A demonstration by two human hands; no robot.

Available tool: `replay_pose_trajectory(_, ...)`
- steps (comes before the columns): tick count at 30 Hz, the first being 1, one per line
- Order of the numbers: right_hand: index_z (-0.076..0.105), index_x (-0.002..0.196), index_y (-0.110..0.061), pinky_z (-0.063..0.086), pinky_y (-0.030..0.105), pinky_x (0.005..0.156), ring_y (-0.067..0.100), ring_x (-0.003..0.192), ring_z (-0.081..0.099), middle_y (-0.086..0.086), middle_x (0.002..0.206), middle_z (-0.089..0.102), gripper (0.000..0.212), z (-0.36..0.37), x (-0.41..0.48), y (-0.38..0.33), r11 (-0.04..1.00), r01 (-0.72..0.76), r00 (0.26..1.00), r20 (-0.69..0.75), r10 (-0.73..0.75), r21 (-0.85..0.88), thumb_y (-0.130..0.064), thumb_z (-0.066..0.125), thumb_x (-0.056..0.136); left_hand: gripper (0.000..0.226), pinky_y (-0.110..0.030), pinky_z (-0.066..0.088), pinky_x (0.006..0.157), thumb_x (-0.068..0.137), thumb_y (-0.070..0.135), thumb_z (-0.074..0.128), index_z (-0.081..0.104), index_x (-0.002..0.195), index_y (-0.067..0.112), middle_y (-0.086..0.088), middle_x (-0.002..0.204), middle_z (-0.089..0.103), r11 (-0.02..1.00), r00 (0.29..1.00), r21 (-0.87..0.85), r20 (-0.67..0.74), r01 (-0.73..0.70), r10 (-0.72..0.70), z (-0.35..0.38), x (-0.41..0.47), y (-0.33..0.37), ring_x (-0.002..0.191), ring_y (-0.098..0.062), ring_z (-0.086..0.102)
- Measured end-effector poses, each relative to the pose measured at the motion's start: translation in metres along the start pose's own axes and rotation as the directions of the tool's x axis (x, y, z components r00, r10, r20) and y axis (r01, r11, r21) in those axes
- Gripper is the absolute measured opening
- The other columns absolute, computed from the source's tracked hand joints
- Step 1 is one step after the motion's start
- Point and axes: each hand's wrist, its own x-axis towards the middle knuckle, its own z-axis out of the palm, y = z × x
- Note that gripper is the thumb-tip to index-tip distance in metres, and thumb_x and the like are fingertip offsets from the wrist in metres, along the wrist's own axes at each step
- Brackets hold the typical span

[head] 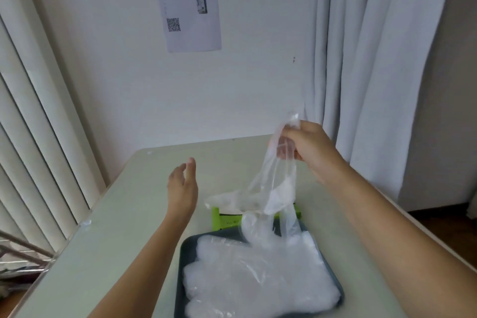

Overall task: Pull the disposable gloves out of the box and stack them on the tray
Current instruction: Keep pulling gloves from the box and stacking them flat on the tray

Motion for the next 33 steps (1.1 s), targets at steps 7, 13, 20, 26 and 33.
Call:
replay_pose_trajectory(7,0.064,0.082,-0.002,0.054,0.03,0.056,0.023,0.054,0.066,0.006,0.066,0.071,0.01,0.021,-0.038,-0.006,0.907,0.192,0.978,0.145,-0.148,-0.374,-0.01,0.061,0.087,0.066,-0.017,0.046,0.087,0.07,0.072,0.063,0.064,0.113,0.022,0.012,0.113,0.066,0.976,0.807,-0.095,0.55,-0.196,0.215,-0.021,-0.085,0.065,0.103,-0.002,0.06)
replay_pose_trajectory(13,0.061,0.086,-0.005,0.057,0.03,0.058,0.018,0.058,0.068,0.011,0.077,0.071,0.007,0.015,-0.062,-0.017,0.941,0.147,0.975,0.206,-0.086,-0.305,-0.003,0.058,0.092,0.023,-0.022,0.049,0.079,0.093,0.028,0.061,0.067,0.107,0.012,0.001,0.102,0.073,0.971,0.843,-0.112,0.482,-0.212,0.24,-0.023,-0.102,0.051,0.096,-0.012,0.068)
replay_pose_trajectory(20,0.061,0.107,-0.007,0.056,0.033,0.081,0.022,0.085,0.072,0.011,0.092,0.073,0.027,-0.028,-0.083,-0.002,0.94,-0.055,0.895,0.401,0.196,-0.337,0.005,0.067,0.084,0.025,-0.02,0.05,0.071,0.1,0.012,0.047,0.059,0.08,0.002,0.003,0.065,0.068,0.942,0.791,-0.336,0.576,-0.001,0.206,-0.052,-0.105,0.057,0.065,-0.008,0.066)
replay_pose_trajectory(26,0.069,0.101,-0.01,0.054,0.021,0.07,0.013,0.078,0.068,0.004,0.087,0.072,0.026,-0.028,-0.101,0.009,0.877,-0.145,0.809,0.455,0.372,-0.458,-0.026,0.073,0.081,0.021,-0.013,0.045,0.059,0.098,0.022,0.051,0.062,0.083,0.012,0.002,0.057,0.065,0.916,0.7,-0.001,0.644,-0.401,0.307,-0.056,-0.096,0.069,0.054,-0.005,0.059)
replay_pose_trajectory(33,0.064,0.081,0.001,0.055,0.023,0.056,0.016,0.054,0.064,0.012,0.068,0.067,0.014,-0.022,-0.107,0.048,0.887,-0.337,0.872,0.251,0.421,-0.317,-0.01,0.064,0.09,0.023,-0.015,0.045,0.049,0.091,0.028,0.064,0.064,0.072,0.016,-0.001,0.055,0.054,0.869,0.654,0.184,0.732,-0.46,0.191,-0.036,-0.072,0.064,0.046,-0.008,0.052)
